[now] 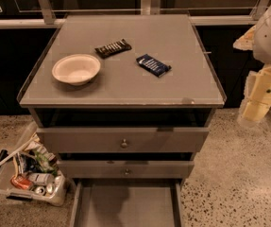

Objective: Place rxbar blueberry into bottom drawer

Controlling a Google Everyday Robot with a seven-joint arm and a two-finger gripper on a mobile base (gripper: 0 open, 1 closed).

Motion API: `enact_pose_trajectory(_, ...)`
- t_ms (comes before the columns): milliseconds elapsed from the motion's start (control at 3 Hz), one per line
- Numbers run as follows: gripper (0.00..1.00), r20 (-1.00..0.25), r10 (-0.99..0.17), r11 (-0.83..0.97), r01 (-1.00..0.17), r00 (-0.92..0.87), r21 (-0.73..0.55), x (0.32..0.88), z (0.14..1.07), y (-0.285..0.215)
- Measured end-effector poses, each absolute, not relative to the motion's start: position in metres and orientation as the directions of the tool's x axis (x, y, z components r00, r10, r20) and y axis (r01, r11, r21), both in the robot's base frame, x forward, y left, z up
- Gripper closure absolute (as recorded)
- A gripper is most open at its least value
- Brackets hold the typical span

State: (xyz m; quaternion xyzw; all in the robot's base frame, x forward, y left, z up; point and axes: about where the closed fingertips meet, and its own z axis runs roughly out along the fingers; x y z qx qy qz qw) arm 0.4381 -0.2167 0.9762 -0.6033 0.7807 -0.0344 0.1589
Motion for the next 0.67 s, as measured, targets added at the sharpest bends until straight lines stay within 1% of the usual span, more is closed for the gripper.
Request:
enact_pose_trajectory(333,0.00,-0.207,-0.953,0.270,-0.931,-0.221,-0.246,0.4382,0.9762,-0.2166)
enact_pose_trajectory(667,0.00,-0.198,-0.957,0.265,-0.922,-0.214,-0.284,0.4443,0.9810,-0.2104)
